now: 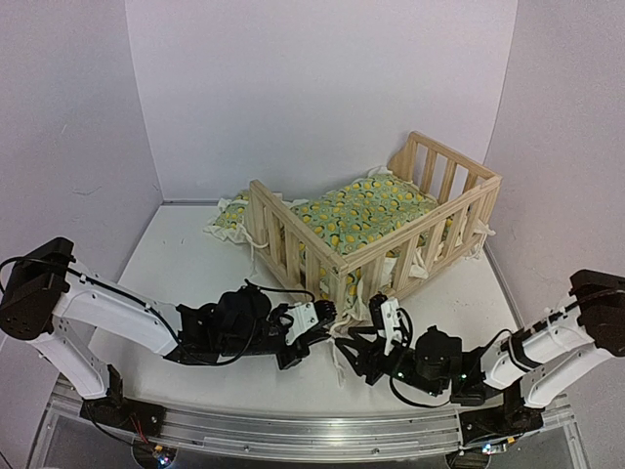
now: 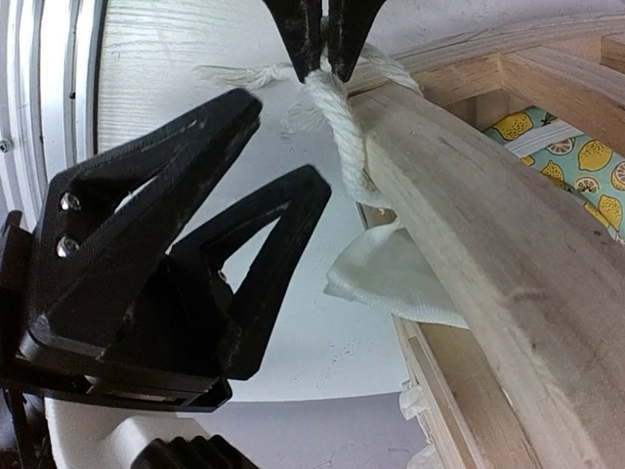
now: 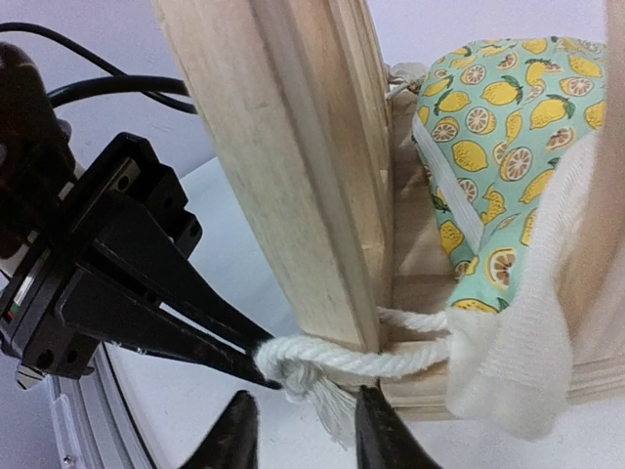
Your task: Set up the pet bed
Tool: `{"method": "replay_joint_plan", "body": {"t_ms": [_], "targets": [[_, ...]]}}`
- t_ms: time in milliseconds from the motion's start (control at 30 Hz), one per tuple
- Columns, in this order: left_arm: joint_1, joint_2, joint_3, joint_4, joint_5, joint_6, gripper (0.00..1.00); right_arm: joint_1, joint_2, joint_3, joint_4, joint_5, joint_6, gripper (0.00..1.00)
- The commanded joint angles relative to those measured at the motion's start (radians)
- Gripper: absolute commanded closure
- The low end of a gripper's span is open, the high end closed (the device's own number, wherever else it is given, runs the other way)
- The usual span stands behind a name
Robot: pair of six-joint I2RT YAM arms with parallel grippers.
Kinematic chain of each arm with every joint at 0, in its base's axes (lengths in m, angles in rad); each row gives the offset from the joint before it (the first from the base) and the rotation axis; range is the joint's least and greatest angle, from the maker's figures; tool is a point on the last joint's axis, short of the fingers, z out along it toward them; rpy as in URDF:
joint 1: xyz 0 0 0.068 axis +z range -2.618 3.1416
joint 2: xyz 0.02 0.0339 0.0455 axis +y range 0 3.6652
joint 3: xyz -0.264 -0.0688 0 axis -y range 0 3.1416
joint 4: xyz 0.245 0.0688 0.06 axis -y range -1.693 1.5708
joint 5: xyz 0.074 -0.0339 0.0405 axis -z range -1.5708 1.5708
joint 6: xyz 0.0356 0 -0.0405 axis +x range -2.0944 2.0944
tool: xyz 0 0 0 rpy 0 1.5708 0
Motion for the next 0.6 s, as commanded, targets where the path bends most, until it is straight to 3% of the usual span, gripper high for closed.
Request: {"method": "replay_joint_plan", "body": {"t_ms": [0,167,267,400,567], "targets": [[-0.005,-0.032,0.043,0.047,0.020,-0.133,1.00,0.002,-0.105,-0.077,-0.078,0.023,0.033,0.54],[-0.005,-0.058,0.020,0.044,0.013,-0.293,1.00,0.001,-0.188,-0.071,-0.157,-0.025,-0.009,0.48],[-0.005,-0.076,0.007,0.045,0.008,-0.409,1.00,0.001,-0.193,-0.066,-0.159,-0.048,-0.044,0.35],[-0.005,-0.061,0.023,0.045,0.061,-0.502,1.00,0.001,-0.075,-0.007,-0.150,-0.039,-0.078,0.27],[-0.005,-0.061,0.020,0.044,0.059,-0.587,1.00,0.001,0.077,0.049,-0.089,0.083,-0.020,0.23]]}}
